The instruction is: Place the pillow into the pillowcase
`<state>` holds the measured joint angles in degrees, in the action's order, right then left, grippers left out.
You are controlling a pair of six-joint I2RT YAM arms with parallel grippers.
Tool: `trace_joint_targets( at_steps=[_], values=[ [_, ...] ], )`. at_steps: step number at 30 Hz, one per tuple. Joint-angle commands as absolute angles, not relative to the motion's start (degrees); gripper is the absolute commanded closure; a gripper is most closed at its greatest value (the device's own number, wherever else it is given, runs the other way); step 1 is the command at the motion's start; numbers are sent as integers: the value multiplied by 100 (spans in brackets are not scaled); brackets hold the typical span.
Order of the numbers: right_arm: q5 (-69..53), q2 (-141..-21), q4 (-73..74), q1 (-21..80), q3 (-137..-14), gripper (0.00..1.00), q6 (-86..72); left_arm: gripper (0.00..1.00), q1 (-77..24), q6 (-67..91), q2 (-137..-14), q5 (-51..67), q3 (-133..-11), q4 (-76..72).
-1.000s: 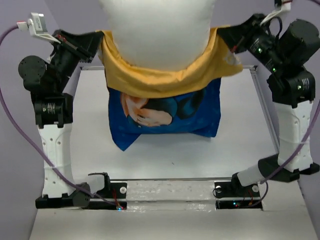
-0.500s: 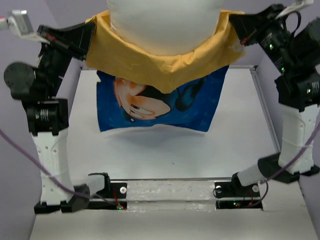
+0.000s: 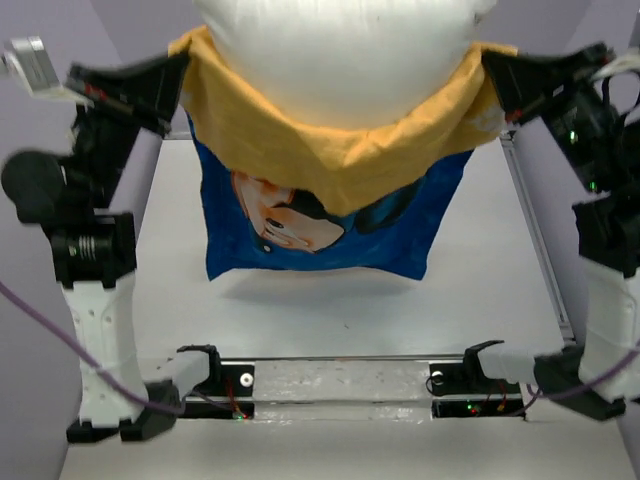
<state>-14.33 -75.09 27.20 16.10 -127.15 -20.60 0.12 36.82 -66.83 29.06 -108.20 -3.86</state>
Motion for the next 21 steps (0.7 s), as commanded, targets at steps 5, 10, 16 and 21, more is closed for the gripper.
trace_joint_targets(
  at_steps=[5, 10, 16, 21],
  values=[
    [-1152, -7039, 2046, 1600, -12172, 100, -2014, 100, 35, 3605, -6036, 2646, -10142, -891],
    [-1380, -7887, 3130, 1600, -15720, 100, -1898, 100, 26, 3438, -7453, 3031, -14084, 982],
    [-1336, -6767, 1459, 1600, -9562, 100, -2303, 100, -290, 3973, -5685, 2584, -7802, -1873],
    [-958, -7738, 2581, 1600, -13886, 100, -1688, 100, -325, 3261, -7186, 2400, -13164, 146]
  ],
)
